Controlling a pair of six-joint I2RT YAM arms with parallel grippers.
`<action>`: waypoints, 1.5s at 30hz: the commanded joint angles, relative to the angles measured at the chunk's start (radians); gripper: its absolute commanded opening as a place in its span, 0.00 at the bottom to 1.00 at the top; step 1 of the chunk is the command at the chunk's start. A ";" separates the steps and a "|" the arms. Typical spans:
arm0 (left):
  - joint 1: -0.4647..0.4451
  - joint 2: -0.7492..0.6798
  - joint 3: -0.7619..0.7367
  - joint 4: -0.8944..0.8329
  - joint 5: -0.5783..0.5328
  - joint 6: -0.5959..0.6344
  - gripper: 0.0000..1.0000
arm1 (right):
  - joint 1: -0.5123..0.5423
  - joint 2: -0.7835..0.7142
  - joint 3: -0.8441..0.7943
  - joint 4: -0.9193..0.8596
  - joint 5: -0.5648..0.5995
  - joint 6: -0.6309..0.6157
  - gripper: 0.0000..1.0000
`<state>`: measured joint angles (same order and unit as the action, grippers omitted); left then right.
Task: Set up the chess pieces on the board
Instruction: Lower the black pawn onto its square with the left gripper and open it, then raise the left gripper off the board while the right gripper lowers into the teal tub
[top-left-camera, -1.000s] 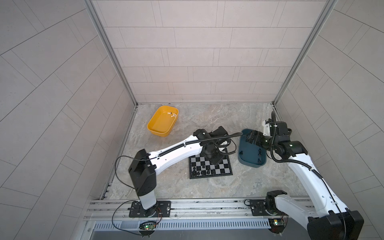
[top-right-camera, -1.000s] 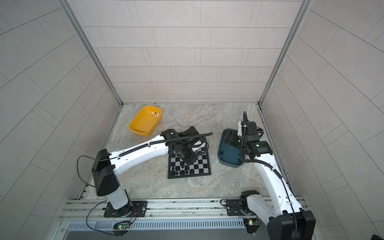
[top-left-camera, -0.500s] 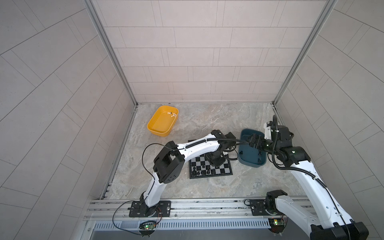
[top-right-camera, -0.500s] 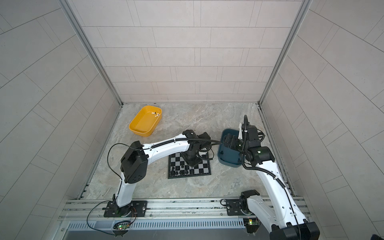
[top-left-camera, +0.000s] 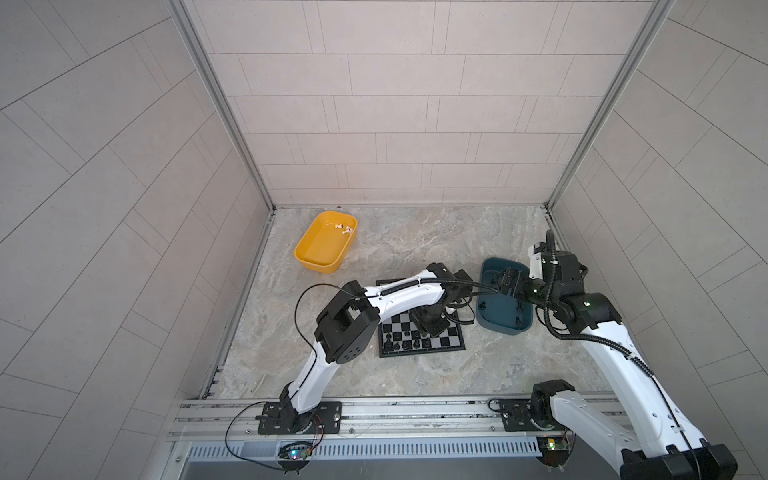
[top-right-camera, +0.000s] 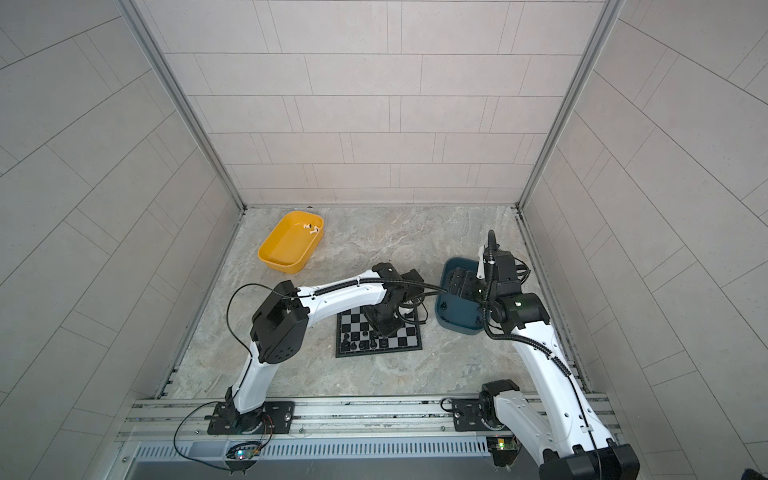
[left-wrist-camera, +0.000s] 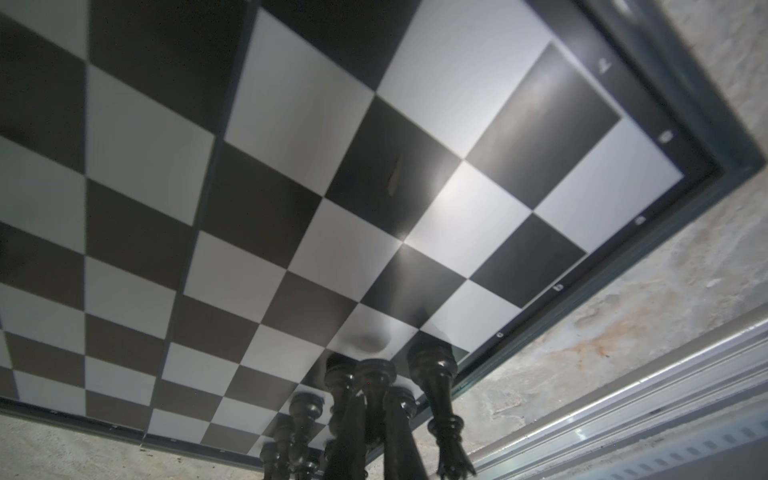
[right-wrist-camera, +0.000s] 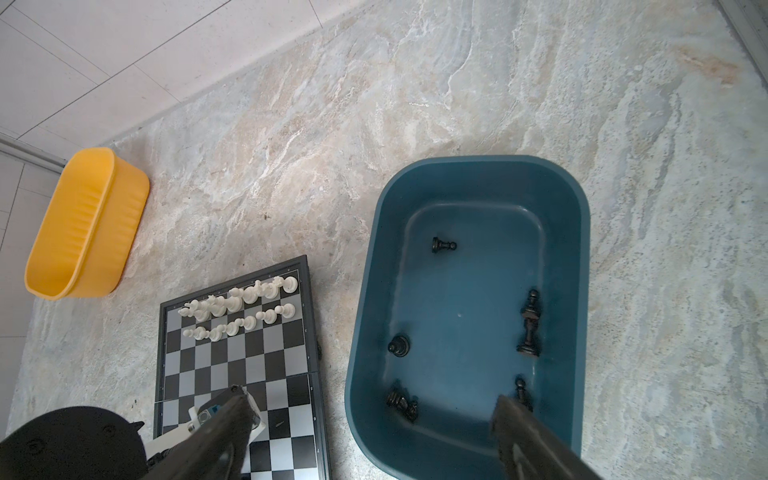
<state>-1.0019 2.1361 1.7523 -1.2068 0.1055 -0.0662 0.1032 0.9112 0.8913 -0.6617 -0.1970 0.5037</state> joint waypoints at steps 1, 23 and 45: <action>-0.004 0.017 0.029 -0.023 -0.013 0.006 0.10 | 0.004 -0.017 0.011 -0.024 0.018 -0.011 0.92; -0.004 0.045 0.042 -0.013 -0.014 -0.014 0.25 | 0.000 -0.030 0.012 -0.028 0.015 -0.010 0.92; 0.273 -0.480 -0.131 0.278 0.164 -0.149 0.57 | -0.039 0.220 0.069 0.043 0.193 0.003 0.79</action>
<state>-0.7731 1.7752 1.7271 -1.0370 0.1745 -0.1791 0.0704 1.0592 0.9524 -0.6594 -0.0872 0.5125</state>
